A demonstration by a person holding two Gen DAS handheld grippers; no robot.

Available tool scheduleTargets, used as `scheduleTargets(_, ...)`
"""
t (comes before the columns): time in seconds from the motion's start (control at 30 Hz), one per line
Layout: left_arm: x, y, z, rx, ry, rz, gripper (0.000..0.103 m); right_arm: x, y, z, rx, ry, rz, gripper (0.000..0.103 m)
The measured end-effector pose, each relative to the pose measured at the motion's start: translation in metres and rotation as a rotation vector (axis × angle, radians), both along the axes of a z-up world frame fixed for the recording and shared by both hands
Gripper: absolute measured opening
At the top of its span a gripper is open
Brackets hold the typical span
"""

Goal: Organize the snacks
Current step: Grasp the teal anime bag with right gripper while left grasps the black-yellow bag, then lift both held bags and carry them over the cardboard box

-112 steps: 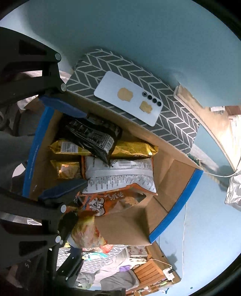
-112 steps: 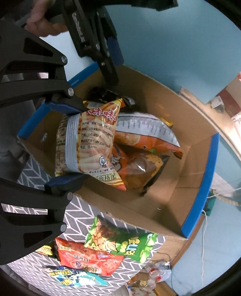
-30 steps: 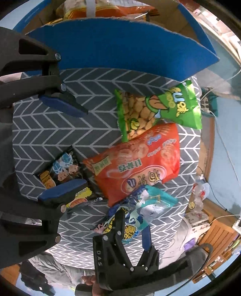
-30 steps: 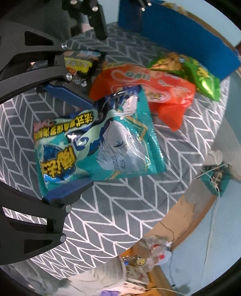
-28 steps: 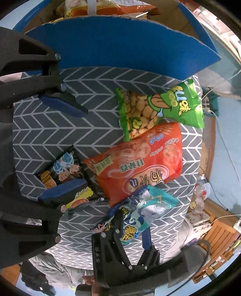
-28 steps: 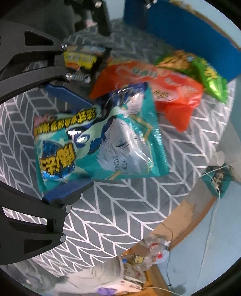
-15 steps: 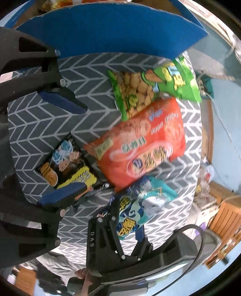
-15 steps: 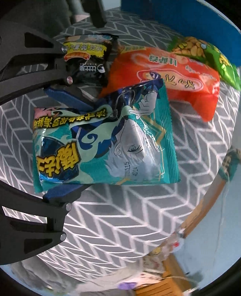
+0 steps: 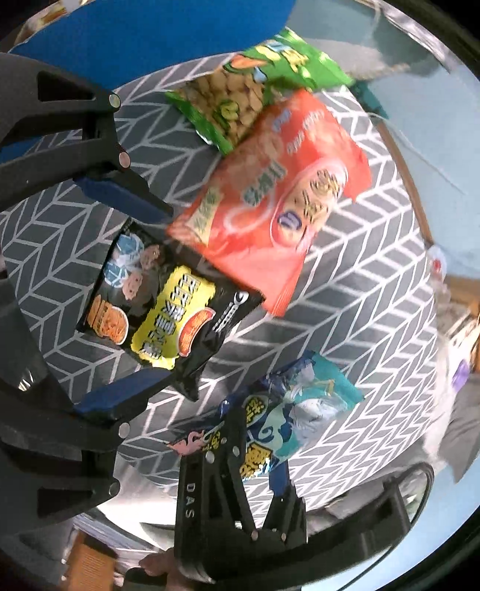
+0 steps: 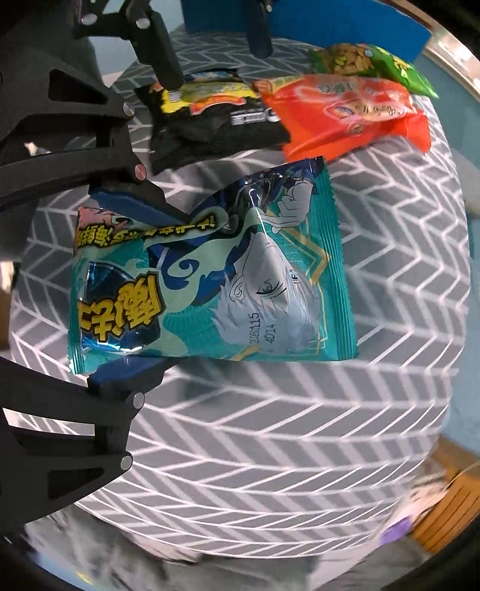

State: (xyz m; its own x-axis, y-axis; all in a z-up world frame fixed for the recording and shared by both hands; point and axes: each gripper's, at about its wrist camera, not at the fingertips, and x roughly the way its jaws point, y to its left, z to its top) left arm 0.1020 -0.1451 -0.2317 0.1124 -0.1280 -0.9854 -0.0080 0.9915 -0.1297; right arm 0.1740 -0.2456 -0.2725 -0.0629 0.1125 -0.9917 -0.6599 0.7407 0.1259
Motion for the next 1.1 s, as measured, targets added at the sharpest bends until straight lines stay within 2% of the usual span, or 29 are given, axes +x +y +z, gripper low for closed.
scheduleTargets(0.1,0.003,-0.012,-0.005,0.017,0.004,-0.042,0.087,-0.009,-0.023,0.0,0.016,0.019,-0.084,0.063)
scheduleTargets(0.3,0.005,-0.021,-0.017,0.034,0.025,-0.087,0.087,-0.032,-0.062,-0.002,0.057,0.043,-0.231,0.064)
scheduleTargets(0.47,0.007,-0.037,-0.031,0.066,0.039,-0.118,0.087,-0.053,-0.075,-0.004,0.058,0.036,-0.295,0.064)
scheduleTargets(0.53,0.006,-0.043,-0.034,0.089,0.033,-0.137,0.087,-0.045,-0.07,-0.006,0.055,0.029,-0.317,0.064)
scheduleTargets(0.67,0.004,-0.051,-0.038,0.111,0.026,-0.159,0.087,-0.05,-0.065,-0.005,0.044,0.014,-0.338,0.064)
scheduleTargets(0.77,-0.006,-0.051,-0.042,0.139,0.025,-0.158,0.078,-0.053,-0.053,-0.006,0.026,0.002,-0.337,0.068)
scheduleTargets(0.9,-0.014,-0.056,-0.04,0.14,0.02,-0.14,0.071,-0.06,-0.036,-0.004,-0.005,-0.023,-0.328,0.072)
scheduleTargets(0.97,-0.014,-0.051,-0.039,0.139,0.021,-0.119,0.071,-0.065,-0.026,-0.005,-0.026,-0.049,-0.306,0.073)
scheduleTargets(1.0,-0.015,-0.051,-0.038,0.132,0.024,-0.104,0.071,-0.07,-0.022,-0.003,-0.034,-0.061,-0.294,0.073)
scheduleTargets(1.07,-0.021,-0.049,-0.036,0.122,0.026,-0.079,0.071,-0.079,-0.013,0.003,-0.038,-0.074,-0.272,0.064)
scheduleTargets(1.1,-0.024,-0.046,-0.035,0.117,0.025,-0.066,0.071,-0.08,-0.011,0.005,-0.032,-0.079,-0.266,0.063)
